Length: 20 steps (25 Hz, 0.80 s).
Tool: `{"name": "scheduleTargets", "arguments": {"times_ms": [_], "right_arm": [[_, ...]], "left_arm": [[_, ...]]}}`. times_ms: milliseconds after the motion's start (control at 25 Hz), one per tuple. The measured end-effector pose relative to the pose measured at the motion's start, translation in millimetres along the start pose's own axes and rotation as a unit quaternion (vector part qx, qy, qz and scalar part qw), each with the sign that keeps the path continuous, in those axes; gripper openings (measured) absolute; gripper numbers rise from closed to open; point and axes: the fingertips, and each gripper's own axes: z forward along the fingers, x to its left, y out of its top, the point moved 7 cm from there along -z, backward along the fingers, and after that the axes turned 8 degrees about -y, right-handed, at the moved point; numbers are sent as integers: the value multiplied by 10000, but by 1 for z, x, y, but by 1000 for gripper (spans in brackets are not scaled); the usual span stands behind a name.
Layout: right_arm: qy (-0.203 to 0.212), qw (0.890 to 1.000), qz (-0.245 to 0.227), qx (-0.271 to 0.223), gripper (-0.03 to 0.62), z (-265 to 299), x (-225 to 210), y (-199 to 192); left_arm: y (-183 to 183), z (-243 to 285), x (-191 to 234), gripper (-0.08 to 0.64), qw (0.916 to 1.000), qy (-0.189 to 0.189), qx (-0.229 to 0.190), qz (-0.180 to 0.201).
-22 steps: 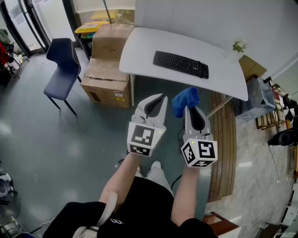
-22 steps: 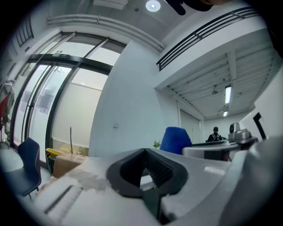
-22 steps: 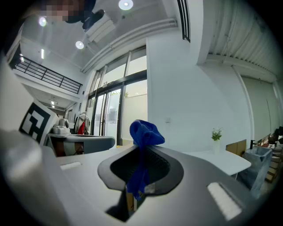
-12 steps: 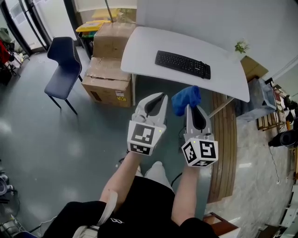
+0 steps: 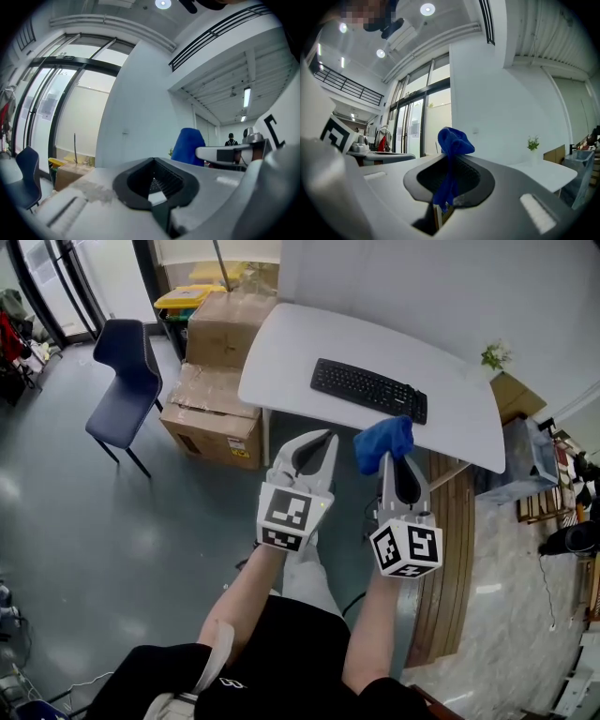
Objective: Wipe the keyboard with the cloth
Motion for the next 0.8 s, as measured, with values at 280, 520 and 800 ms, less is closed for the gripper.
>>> {"name": "scheduleTargets", "arguments": {"times_ms": [280,520,800], "right_arm": [[263,9992,280,-79,41,119,-53,-15],[586,9949,778,259,40,237,-117,-23],[1227,9898,601,394,40,330,-160,-18]], "left_arm": [[-18,100,58,-2,9988,369,296,146],[-13,216,107,-2,9970,580,499,96],[-11,306,135,-2,9953,812,501,147]]}}
